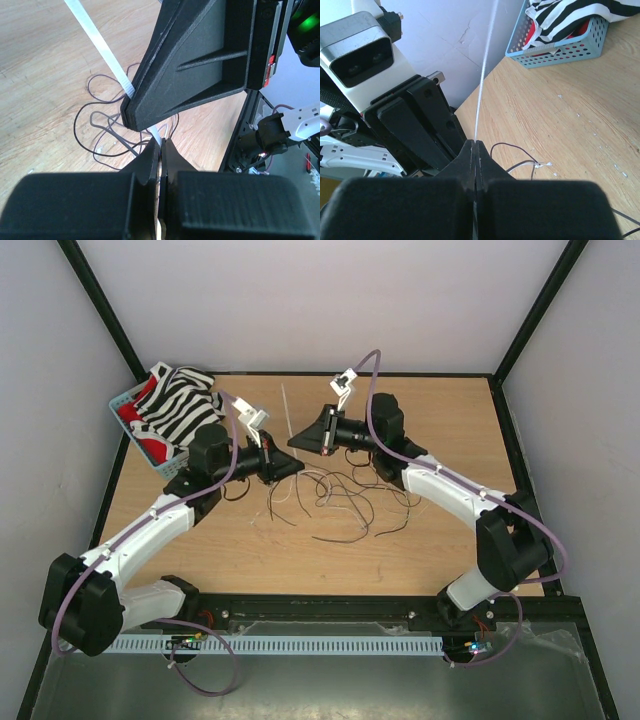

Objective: Zip-tie the wires
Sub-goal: Adjust the ribbon.

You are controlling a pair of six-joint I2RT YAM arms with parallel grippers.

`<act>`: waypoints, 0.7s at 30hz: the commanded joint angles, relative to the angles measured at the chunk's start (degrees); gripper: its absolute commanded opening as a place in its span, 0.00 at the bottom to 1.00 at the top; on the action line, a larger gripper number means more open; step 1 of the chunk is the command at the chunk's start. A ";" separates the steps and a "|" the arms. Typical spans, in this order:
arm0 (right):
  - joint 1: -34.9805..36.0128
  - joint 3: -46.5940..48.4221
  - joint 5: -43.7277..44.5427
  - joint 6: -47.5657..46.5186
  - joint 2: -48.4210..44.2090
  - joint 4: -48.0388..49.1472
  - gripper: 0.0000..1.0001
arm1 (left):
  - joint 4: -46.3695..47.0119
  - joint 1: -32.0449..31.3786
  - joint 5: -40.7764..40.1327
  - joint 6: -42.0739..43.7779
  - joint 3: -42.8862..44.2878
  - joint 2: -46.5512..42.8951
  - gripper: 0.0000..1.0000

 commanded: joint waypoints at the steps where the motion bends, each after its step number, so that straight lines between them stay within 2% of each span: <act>1: -0.79 4.61 2.68 -2.27 0.26 1.39 0.00 | -0.28 -1.65 2.74 -0.57 -0.50 0.71 0.00; 21: -2.38 8.01 3.65 -4.49 0.00 -1.68 0.00 | 1.31 -3.28 1.90 -1.46 -3.40 2.26 0.00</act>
